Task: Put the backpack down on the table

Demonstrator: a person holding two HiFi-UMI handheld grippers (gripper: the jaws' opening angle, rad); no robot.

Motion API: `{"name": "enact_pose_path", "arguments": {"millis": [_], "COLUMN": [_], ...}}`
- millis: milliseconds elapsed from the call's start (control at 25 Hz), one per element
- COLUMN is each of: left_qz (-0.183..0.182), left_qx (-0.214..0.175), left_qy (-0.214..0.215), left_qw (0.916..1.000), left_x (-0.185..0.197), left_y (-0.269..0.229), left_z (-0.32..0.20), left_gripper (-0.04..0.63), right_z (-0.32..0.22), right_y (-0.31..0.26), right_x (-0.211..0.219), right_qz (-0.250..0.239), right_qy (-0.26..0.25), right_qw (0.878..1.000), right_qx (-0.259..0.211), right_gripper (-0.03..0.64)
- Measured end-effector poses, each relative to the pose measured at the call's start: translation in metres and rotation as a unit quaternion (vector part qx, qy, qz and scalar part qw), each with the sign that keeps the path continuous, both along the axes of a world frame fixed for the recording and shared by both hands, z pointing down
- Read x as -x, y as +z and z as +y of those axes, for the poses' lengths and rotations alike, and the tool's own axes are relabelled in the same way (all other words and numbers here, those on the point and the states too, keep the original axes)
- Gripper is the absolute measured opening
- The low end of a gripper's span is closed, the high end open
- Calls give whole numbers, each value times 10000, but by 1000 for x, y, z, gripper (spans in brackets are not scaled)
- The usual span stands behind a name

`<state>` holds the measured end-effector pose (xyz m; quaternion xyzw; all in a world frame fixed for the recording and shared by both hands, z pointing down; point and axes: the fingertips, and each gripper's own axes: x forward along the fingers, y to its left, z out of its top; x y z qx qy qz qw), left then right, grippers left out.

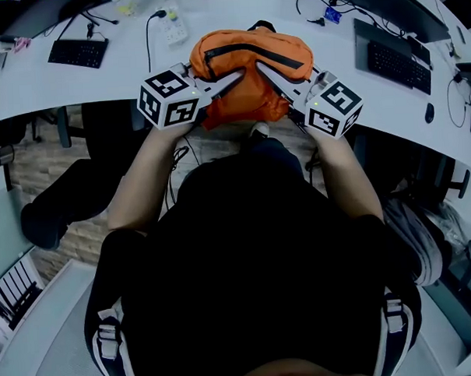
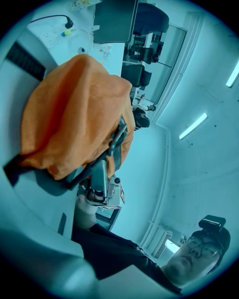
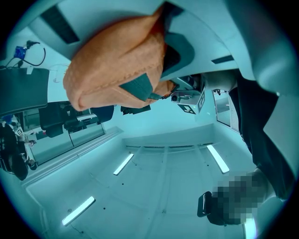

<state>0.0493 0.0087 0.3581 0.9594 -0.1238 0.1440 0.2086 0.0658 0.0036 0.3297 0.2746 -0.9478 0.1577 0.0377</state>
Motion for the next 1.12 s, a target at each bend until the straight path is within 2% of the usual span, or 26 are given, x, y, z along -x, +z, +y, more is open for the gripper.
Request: {"name": "enact_pose_path", "arguments": {"millis": [720, 1120], "left_qz": [-68, -70], "left_qx": [84, 149], "left_qy": [-494, -678], "left_qw": [9987, 9976], "left_x": [-40, -53], "left_y": [9, 9], "left_z": [-66, -85], "left_gripper": [40, 40], "right_z": [-67, -87], "right_y": [9, 11], "right_x": [-35, -47], "right_qz": [-35, -2], "right_qy": [-646, -867], "right_qw": [9979, 9961], "right_qx": [65, 188], "right_gripper": [38, 38]}}
